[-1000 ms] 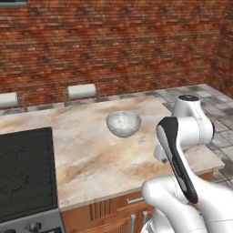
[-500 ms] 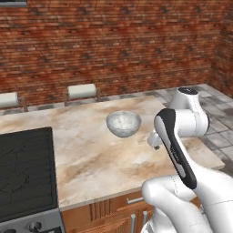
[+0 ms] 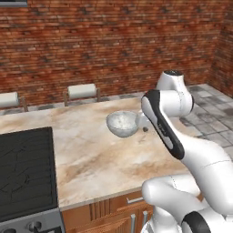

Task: Pick the cup and bowl from the counter and place them on the counter next to the sink.

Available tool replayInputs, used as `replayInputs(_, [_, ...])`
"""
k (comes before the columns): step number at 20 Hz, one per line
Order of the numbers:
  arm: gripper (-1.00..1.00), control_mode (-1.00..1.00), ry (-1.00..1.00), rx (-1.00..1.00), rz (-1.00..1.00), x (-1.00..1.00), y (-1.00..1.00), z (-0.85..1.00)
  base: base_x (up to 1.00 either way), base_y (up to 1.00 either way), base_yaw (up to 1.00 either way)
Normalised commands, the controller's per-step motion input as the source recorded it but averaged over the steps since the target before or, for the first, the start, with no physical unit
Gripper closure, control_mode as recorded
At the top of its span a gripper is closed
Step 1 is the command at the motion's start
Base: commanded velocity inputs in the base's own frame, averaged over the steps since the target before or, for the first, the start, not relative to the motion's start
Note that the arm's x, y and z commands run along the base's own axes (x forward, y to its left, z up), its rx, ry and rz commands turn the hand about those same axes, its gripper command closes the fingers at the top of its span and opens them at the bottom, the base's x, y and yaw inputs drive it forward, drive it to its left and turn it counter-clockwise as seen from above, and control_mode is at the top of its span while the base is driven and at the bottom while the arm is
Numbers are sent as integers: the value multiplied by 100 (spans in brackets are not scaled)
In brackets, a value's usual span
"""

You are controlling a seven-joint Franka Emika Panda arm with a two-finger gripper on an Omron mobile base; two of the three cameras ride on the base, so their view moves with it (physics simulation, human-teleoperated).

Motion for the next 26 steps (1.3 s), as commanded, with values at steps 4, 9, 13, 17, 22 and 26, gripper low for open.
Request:
replayInputs(4, [-100, -100, 10, -6, -14, 76, 18, 14, 0, 0, 0])
replayInputs(9, [-100, -100, 4, 0, -14, 79, -4, -1, 0, 0, 0])
replayInputs(13, [-100, -100, 6, 0, -10, 78, -20, -22, 0, 0, 0])
replayInputs(17, [-100, -100, 2, 10, -7, 62, -28, -31, 0, 0, 0])
replayInputs(22, [-100, -100, 0, 11, -5, 57, -30, -24, 0, 0, 0])
replayInputs(26, [-100, -100, 0, 7, -4, 58, -23, -12, 0, 0, 0])
